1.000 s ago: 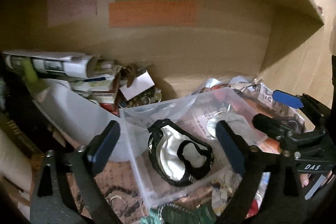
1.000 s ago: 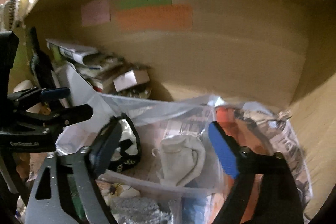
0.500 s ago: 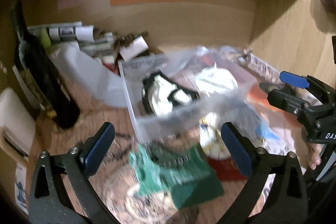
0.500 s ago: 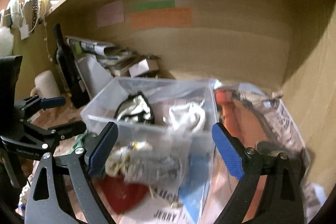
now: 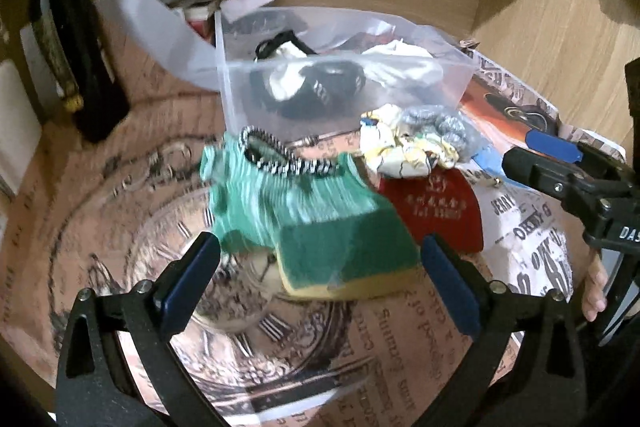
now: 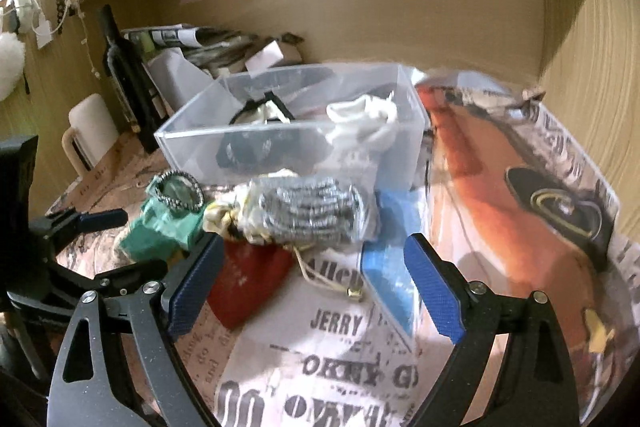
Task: Organize soft objects
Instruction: 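Grasp the green-yellow sponge with the left tool while the right tool grasps the bagged steel wool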
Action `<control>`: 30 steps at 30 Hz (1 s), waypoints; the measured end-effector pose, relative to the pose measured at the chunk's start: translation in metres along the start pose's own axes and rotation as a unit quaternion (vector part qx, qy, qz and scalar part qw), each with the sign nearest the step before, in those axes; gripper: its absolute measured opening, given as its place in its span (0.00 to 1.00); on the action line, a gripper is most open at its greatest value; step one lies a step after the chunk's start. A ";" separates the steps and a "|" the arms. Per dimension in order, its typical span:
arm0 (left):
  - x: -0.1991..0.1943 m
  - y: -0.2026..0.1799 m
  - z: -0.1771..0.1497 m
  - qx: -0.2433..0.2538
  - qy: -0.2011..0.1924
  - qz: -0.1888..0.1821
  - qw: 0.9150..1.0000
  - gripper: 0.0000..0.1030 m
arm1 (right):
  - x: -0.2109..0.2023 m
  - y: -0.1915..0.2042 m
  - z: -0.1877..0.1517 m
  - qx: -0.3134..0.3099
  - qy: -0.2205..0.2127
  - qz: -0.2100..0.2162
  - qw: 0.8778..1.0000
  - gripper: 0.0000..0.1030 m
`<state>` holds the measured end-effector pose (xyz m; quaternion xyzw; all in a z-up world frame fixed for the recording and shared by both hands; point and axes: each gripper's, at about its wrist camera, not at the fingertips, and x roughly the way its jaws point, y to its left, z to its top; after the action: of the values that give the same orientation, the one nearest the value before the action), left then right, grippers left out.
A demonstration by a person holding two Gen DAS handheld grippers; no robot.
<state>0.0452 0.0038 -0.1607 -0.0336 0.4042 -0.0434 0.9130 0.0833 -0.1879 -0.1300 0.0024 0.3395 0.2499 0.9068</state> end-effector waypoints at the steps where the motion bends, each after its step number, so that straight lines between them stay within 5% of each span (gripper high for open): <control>1: 0.000 0.001 -0.002 -0.003 -0.001 -0.006 1.000 0.97 | 0.001 -0.001 -0.001 0.002 0.002 0.000 1.000 0.87; 5: 0.000 0.000 -0.007 0.007 0.009 -0.029 1.000 0.64 | 0.004 -0.003 0.000 0.007 0.007 0.000 1.000 0.87; 19: -0.045 0.016 0.021 -0.004 -0.074 -0.015 0.997 0.63 | 0.032 0.002 0.031 -0.018 0.034 0.029 0.999 0.87; 30: -0.031 0.028 0.040 -0.011 -0.081 -0.009 0.997 0.63 | 0.076 -0.033 0.038 0.047 0.099 0.055 0.992 0.85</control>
<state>0.0554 0.0360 -0.1136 -0.0505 0.3294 -0.0448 0.9418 0.1707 -0.1758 -0.1538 0.0392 0.4384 0.2821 0.8525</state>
